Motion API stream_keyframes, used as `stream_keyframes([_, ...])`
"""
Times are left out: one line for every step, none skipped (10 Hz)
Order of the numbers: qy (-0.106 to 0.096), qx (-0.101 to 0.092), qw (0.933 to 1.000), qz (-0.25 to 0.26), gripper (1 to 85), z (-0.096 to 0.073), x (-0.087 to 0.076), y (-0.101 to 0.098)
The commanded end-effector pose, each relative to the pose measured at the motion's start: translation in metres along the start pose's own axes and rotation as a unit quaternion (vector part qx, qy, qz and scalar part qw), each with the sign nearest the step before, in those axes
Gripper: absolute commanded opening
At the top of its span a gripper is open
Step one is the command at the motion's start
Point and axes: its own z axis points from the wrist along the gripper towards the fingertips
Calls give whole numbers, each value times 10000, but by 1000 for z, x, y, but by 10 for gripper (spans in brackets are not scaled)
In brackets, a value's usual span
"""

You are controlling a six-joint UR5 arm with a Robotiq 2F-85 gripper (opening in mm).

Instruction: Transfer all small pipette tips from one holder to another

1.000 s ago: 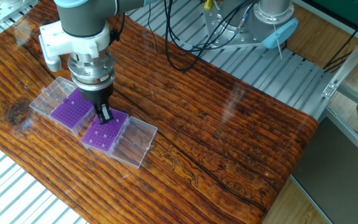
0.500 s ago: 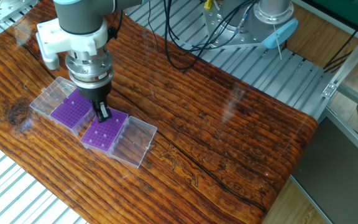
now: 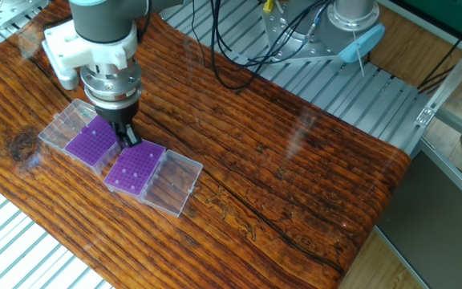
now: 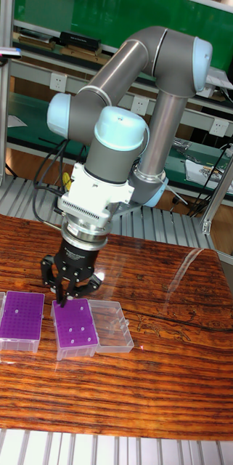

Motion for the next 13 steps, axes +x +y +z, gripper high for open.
stream_keyframes([57,156,9992,-369,10,-6,0,-21])
stream_keyframes([79,169,9987,-469,10,-7,-1,-28])
stream_keyframes([86,255,9975,-653,10,-7,-2,-38])
stream_keyframes([59,356,9959,-824,10,-7,-5,-48])
stream_keyframes([41,374,9955,-873,10,-6,-5,-52])
stream_keyframes([30,356,9955,-880,10,-4,-6,-54])
stream_keyframes([13,297,9956,-891,10,-3,-6,-55])
stream_keyframes([-49,189,9958,-899,10,-2,-8,-54])
stream_keyframes([-44,-45,9973,-735,10,-3,-6,-45])
stream_keyframes([-102,5,9965,-827,10,-3,-8,-50])
stream_keyframes([-149,112,9955,-926,10,-4,-9,-58])
stream_keyframes([-134,146,9959,-883,10,-5,-6,-61])
stream_keyframes([-165,169,9963,-827,10,-6,-4,-65])
